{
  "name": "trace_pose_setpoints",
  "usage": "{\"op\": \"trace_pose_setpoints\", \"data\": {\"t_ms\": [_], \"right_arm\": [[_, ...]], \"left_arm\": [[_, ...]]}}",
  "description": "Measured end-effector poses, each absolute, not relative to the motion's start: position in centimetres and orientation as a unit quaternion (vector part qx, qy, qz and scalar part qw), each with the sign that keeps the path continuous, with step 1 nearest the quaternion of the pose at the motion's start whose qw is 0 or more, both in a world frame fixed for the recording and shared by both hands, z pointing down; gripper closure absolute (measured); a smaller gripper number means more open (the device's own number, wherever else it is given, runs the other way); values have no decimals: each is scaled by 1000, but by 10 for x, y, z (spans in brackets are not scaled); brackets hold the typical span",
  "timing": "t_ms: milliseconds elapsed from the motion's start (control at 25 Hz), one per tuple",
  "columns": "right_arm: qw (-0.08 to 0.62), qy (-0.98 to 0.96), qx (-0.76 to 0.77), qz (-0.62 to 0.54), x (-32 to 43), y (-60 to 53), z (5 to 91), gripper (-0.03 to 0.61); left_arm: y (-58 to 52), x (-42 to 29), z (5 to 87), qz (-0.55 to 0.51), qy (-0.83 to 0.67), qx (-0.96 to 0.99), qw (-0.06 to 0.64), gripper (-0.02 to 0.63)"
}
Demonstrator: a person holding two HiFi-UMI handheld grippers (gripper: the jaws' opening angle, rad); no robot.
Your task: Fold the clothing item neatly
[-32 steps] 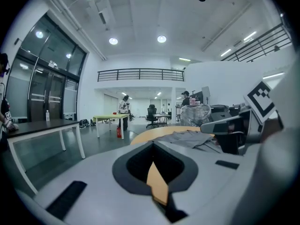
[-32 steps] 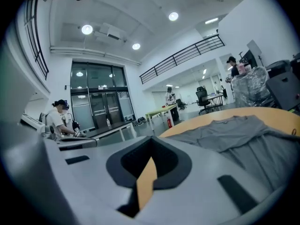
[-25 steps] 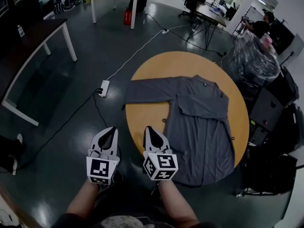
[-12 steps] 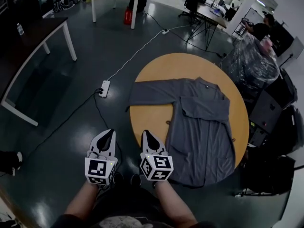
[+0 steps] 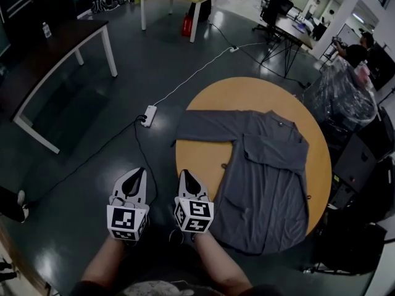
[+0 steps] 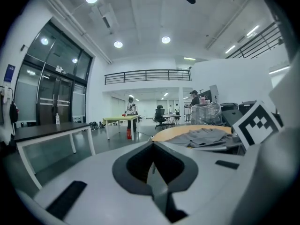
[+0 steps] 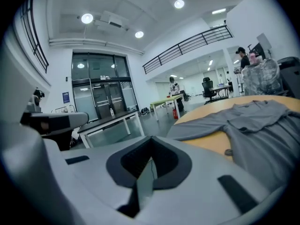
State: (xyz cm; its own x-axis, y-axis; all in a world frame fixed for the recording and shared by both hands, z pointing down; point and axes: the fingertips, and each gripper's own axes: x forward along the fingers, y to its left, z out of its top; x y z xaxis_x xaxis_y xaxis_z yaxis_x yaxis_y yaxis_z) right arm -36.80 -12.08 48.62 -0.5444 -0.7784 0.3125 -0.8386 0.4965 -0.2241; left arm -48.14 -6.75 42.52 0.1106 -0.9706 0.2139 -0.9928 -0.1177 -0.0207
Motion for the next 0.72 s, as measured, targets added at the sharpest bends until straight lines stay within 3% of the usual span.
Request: {"op": "trace_pose_setpoints", "data": {"t_ms": [720], "right_arm": [[144, -779, 583, 180, -468, -196, 601, 588]], "left_arm": [[-180, -586, 513, 111, -600, 787, 88, 606]]}}
